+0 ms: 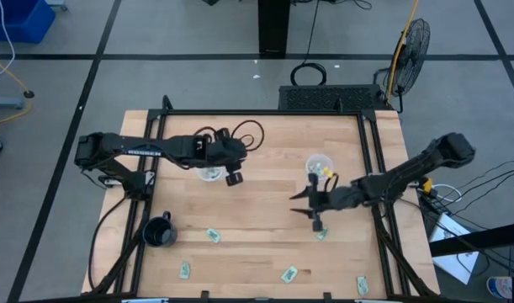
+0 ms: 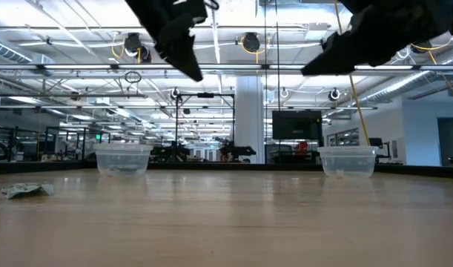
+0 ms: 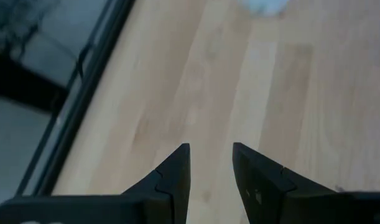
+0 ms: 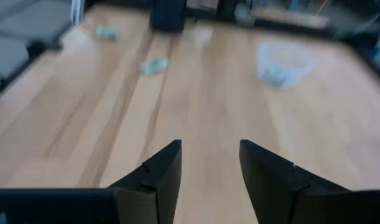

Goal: Pick and place Stevia / Truvia into bins
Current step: Put the stevia packet into the right transparent container

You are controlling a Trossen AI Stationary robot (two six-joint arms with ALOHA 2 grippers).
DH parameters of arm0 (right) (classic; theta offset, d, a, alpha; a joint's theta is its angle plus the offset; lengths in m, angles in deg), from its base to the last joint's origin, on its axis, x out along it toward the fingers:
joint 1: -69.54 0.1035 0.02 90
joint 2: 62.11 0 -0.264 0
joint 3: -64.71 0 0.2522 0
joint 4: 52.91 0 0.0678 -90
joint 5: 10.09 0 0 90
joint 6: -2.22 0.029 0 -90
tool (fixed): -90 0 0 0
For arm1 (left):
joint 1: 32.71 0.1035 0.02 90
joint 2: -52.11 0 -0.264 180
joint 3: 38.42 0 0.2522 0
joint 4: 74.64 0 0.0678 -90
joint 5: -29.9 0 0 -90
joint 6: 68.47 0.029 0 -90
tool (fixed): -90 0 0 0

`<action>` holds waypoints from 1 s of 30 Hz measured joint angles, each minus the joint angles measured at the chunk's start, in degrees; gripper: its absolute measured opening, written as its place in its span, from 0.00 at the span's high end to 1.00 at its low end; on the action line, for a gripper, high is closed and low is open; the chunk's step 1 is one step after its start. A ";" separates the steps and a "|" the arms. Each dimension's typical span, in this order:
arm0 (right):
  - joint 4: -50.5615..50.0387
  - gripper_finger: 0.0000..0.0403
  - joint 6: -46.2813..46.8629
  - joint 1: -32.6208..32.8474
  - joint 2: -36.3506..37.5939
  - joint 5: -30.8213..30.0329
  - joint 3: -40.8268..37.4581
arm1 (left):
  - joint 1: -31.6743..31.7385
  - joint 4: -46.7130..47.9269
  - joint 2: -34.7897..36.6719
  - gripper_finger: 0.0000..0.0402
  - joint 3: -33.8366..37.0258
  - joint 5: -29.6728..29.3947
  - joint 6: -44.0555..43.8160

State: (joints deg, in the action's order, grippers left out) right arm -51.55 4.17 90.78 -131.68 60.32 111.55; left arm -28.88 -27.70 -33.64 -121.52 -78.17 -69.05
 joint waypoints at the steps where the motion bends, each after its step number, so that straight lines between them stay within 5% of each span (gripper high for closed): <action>1: -1.76 0.62 1.24 0.54 -1.71 -0.05 1.24 | -0.20 -1.63 0.00 0.68 0.02 -0.02 1.05; 7: -11.81 0.62 11.61 3.72 -8.41 0.33 5.00 | -0.02 -6.37 0.00 0.68 0.02 -0.04 7.70; 10: -17.58 0.62 15.83 7.14 -9.65 5.44 4.99 | 0.51 -6.64 0.00 0.68 0.01 -0.02 8.50; 20: -22.24 0.62 36.79 19.84 -9.94 6.03 4.96 | 2.58 -6.39 -0.50 0.68 0.04 -0.02 8.50; 30: -31.32 0.62 40.96 25.06 -12.98 -2.42 3.61 | 3.28 -6.43 -0.52 0.68 0.04 0.02 8.41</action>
State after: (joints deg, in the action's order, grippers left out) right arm -82.86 45.14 115.84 -144.66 57.90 115.16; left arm -25.59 -34.13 -34.17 -121.48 -78.14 -60.65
